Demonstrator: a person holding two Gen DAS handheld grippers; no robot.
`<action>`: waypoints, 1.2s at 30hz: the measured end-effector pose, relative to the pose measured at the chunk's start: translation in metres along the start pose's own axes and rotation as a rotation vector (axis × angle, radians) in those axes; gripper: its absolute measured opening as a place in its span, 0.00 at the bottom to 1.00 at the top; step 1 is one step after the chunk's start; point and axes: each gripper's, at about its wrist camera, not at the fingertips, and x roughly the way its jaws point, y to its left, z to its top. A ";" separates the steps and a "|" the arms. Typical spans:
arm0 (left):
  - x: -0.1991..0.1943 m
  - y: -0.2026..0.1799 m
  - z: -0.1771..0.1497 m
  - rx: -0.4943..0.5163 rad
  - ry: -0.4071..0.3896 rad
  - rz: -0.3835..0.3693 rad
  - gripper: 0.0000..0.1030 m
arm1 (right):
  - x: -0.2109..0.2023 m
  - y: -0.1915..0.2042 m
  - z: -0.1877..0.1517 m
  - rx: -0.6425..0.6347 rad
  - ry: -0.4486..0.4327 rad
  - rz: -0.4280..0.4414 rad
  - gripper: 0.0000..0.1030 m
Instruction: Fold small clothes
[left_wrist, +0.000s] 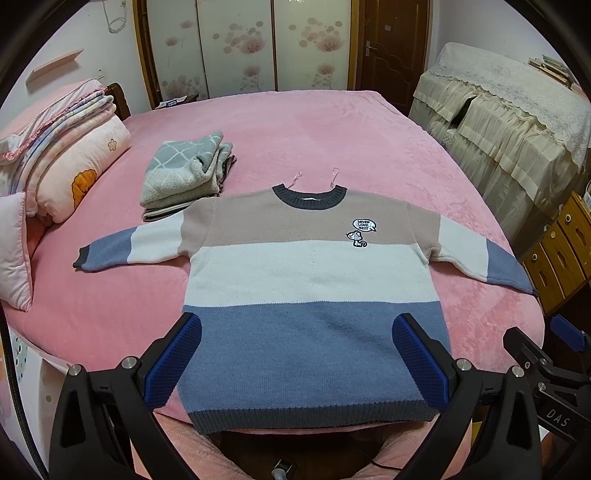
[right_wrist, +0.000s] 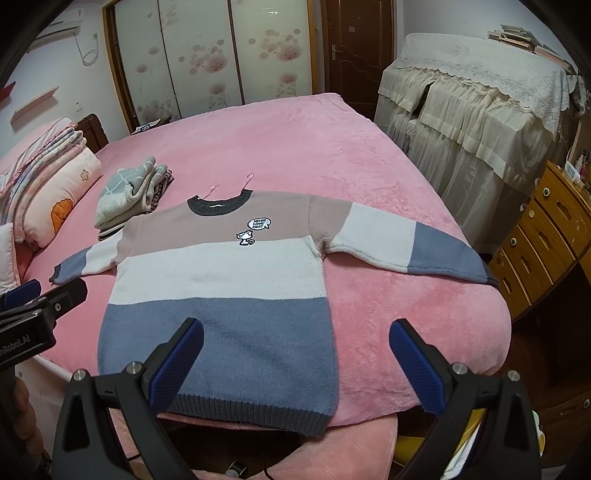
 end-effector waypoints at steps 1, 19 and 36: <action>0.000 0.000 0.000 0.000 0.000 0.000 1.00 | 0.000 0.000 0.000 0.000 0.000 0.001 0.98; -0.006 -0.008 0.003 0.020 -0.006 -0.002 1.00 | -0.011 -0.008 0.008 -0.015 -0.045 -0.014 0.98; -0.022 -0.024 0.023 0.061 -0.045 -0.002 1.00 | -0.045 -0.020 0.041 -0.070 -0.169 -0.019 0.98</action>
